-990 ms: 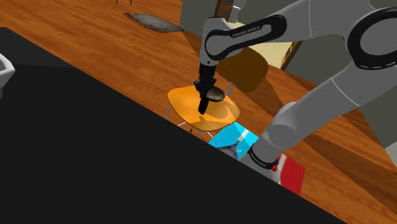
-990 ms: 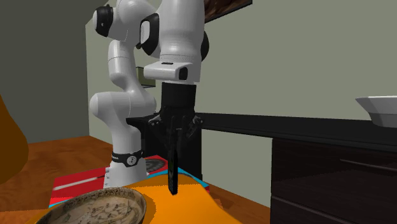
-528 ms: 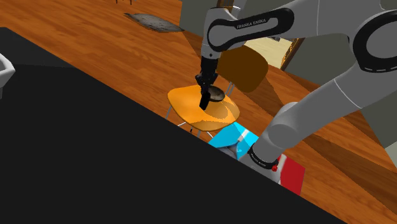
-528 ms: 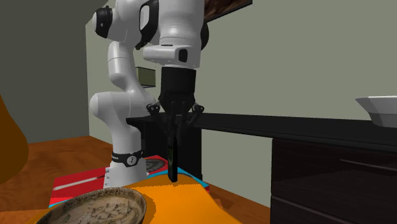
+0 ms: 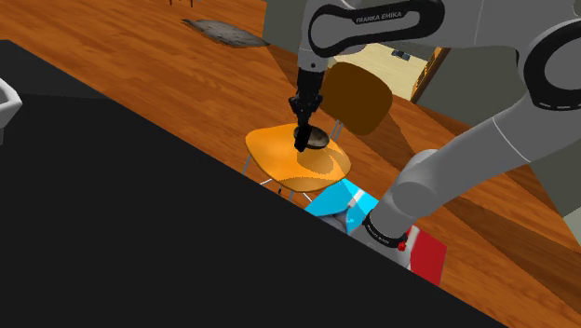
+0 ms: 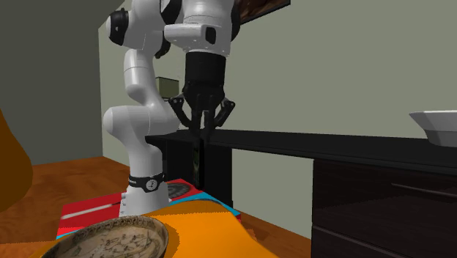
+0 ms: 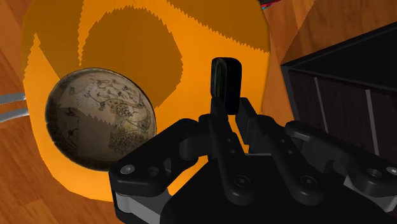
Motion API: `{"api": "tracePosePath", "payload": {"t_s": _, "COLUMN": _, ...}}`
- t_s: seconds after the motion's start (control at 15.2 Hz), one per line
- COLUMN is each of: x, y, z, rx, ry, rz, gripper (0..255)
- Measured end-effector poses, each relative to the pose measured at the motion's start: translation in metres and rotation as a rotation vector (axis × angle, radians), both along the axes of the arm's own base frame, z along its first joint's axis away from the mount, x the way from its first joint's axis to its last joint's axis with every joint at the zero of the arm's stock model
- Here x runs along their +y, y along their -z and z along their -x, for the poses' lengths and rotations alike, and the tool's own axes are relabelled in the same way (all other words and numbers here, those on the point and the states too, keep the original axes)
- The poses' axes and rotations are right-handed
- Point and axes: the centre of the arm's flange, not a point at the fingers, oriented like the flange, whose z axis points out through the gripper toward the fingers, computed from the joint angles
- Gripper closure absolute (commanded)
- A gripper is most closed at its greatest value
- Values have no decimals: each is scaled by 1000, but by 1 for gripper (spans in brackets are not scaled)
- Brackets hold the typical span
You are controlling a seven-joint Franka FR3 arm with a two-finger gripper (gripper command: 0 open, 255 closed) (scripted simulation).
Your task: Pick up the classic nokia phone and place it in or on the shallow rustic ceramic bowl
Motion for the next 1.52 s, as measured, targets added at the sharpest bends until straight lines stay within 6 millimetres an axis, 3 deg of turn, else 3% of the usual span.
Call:
{"api": "tracePosePath", "payload": {"t_s": 0.66, "x": -7, "y": -50, "z": -1, "rx": 0, "ry": 0, "rz": 0, "gripper": 255}}
{"api": "tracePosePath", "payload": {"t_s": 0.79, "x": -24, "y": -54, "z": -7, "rx": 0, "ry": 0, "rz": 0, "gripper": 255}}
{"api": "tracePosePath", "payload": {"t_s": 1.52, "x": -156, "y": -102, "z": -42, "rx": 0, "ry": 1, "rz": 0, "gripper": 255}}
